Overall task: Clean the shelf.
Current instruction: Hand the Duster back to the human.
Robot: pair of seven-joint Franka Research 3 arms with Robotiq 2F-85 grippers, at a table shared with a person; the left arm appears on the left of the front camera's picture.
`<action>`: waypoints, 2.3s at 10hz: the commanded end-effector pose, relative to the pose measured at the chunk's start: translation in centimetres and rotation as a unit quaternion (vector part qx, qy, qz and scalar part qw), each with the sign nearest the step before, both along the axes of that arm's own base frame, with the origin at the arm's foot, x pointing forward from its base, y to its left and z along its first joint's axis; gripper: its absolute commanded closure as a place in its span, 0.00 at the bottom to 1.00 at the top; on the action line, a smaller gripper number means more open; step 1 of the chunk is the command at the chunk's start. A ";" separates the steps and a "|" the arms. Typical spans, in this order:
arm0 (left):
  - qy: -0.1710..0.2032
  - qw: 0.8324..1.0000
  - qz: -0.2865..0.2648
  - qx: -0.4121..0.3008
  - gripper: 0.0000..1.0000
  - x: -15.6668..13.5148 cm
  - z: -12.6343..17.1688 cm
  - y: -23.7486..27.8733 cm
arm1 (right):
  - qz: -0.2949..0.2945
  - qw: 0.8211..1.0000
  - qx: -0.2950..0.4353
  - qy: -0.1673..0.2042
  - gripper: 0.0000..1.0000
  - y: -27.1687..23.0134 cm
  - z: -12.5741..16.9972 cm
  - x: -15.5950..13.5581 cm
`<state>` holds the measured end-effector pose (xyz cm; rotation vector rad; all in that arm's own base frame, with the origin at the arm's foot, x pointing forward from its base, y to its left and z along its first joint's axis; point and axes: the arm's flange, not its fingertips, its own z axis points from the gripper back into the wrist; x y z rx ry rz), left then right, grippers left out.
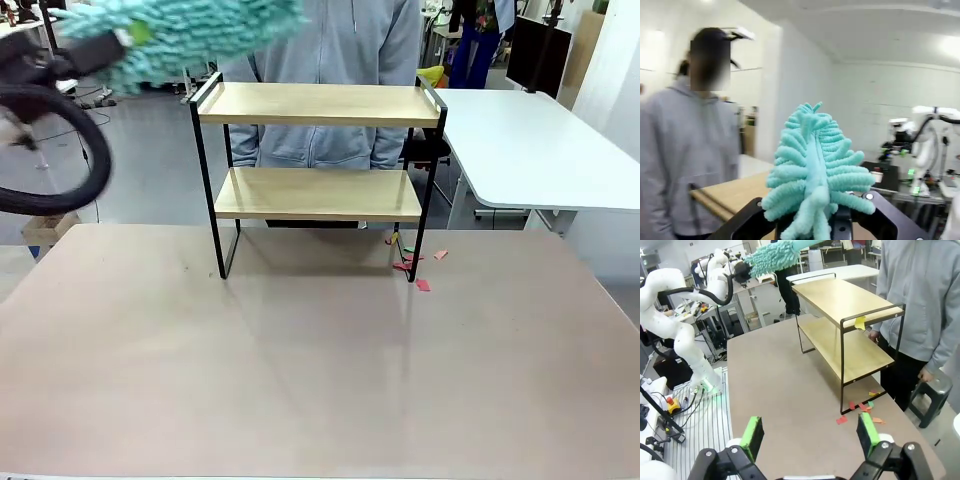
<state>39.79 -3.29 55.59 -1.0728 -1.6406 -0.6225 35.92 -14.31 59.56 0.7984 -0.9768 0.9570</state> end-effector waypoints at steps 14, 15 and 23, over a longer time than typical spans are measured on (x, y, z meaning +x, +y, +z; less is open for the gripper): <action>0.087 0.893 0.425 0.120 0.83 -4.6 -13.3 3.9 | 0.005 1.000 0.002 -0.007 0.00 0.0 0.2 -0.1; 0.094 0.898 0.416 0.109 0.83 -5.1 -14.9 3.4 | 0.005 1.000 0.002 -0.007 0.00 0.0 0.2 -0.1; 0.134 0.901 0.398 0.111 0.83 -1.9 -9.4 9.2 | 0.005 1.000 0.002 -0.007 0.00 0.0 0.2 -0.1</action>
